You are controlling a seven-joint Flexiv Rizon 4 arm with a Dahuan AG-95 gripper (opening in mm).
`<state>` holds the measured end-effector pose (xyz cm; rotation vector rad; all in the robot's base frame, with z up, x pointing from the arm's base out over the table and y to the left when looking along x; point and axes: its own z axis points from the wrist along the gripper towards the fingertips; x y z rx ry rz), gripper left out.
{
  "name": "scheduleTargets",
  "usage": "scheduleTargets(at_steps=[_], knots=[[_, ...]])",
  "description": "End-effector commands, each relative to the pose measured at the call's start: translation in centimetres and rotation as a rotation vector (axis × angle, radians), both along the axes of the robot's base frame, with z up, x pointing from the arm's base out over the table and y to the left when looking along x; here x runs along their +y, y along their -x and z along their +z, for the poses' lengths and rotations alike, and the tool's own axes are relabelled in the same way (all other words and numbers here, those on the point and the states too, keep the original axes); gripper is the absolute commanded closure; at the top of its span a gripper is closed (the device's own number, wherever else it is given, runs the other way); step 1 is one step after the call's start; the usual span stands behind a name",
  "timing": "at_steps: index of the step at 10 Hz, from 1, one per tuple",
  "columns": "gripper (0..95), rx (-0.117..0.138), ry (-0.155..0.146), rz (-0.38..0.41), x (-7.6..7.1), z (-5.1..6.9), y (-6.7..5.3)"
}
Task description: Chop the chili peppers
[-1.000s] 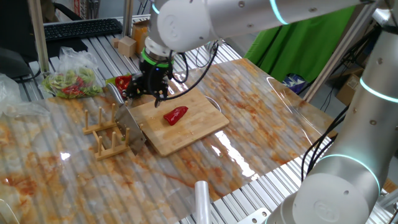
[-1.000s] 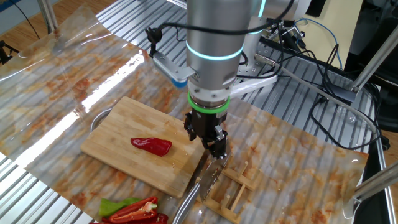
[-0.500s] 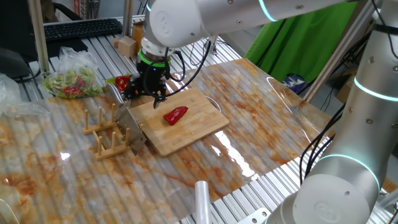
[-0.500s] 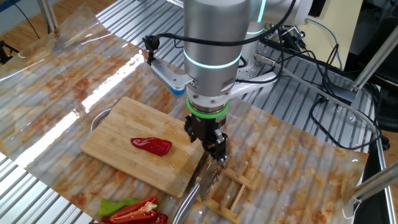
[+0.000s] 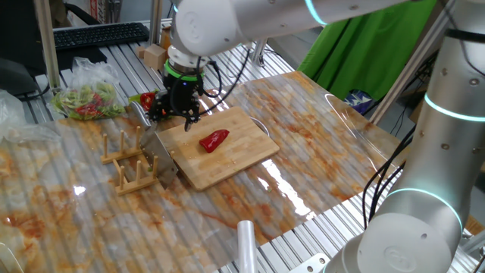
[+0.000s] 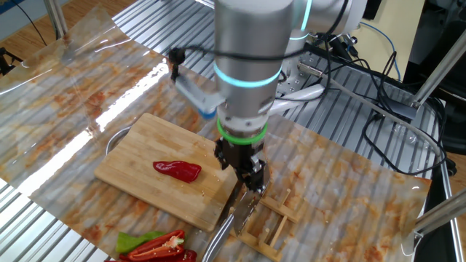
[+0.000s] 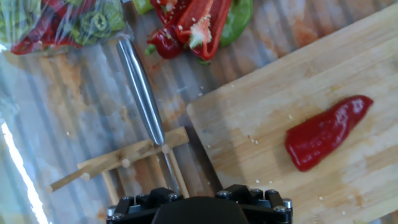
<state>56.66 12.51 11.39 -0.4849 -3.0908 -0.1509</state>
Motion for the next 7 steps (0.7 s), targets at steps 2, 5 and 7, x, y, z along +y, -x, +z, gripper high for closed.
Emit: scheduleTargets(at_steps=[2, 5, 7], knots=[[19.0, -0.008, -0.003, 0.004, -0.15, 0.25, 0.47], [19.0, -0.009, -0.003, -0.010, -0.14, 0.24, 0.49], [19.0, -0.009, -0.012, -0.025, -0.14, 0.24, 0.49]])
